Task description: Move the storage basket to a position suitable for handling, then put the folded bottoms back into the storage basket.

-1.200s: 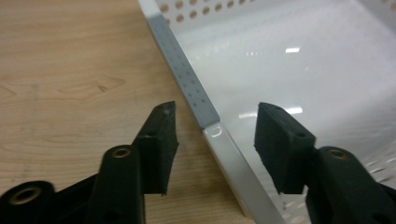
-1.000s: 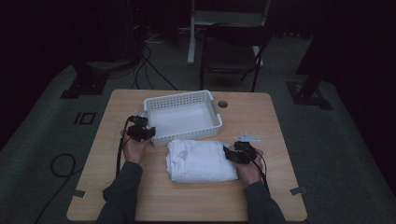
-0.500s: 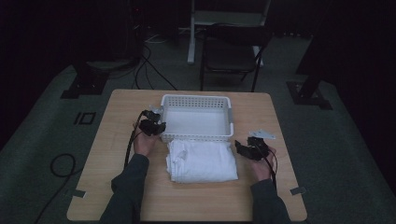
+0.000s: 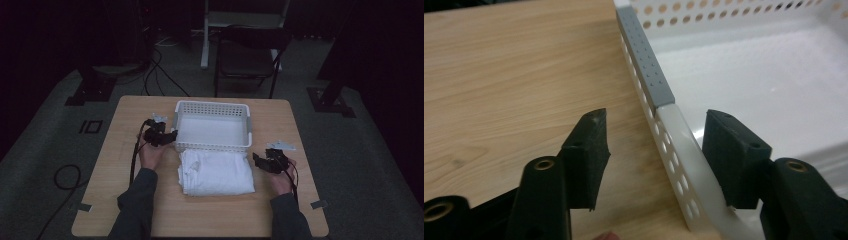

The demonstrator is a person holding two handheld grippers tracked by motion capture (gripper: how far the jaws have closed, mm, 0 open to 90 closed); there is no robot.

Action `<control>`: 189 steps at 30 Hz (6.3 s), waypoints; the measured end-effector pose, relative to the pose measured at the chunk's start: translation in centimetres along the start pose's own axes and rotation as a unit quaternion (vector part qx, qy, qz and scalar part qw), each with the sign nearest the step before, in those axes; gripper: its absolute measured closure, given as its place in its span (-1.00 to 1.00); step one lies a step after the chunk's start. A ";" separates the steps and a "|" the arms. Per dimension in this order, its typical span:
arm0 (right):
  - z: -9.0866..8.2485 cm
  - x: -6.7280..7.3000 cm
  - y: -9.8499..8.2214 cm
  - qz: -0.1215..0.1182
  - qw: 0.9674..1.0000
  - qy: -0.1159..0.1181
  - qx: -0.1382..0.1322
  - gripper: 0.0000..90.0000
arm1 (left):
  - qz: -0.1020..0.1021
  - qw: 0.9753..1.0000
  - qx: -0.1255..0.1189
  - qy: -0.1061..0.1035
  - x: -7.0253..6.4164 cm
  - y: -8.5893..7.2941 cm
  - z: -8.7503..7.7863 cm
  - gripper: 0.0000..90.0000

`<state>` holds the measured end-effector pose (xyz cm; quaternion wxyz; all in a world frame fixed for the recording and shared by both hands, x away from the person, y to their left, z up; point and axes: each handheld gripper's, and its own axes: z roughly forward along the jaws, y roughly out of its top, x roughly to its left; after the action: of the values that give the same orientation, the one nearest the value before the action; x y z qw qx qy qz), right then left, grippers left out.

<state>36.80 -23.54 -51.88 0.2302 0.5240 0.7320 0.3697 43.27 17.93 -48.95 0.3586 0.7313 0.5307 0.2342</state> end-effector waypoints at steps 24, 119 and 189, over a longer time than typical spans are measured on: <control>-1.1 0.8 0.5 0.002 1.000 0.026 -0.016 -0.12 | -0.022 0.994 -0.064 -0.081 -3.2 -4.6 -8.7 -0.14; 1.4 5.9 -2.3 0.033 0.987 0.132 0.081 -0.72 | -0.090 0.983 0.057 -0.150 -6.8 -8.6 -0.7 -0.78; -3.5 7.0 -0.8 -0.004 0.981 0.194 -0.010 0.54 | -0.040 0.979 -0.022 -0.198 -8.6 -7.1 -7.8 0.24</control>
<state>31.34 -18.18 -49.97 0.0906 0.4366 0.7613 0.4707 30.51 13.26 -49.20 0.4818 0.7334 0.4725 0.0822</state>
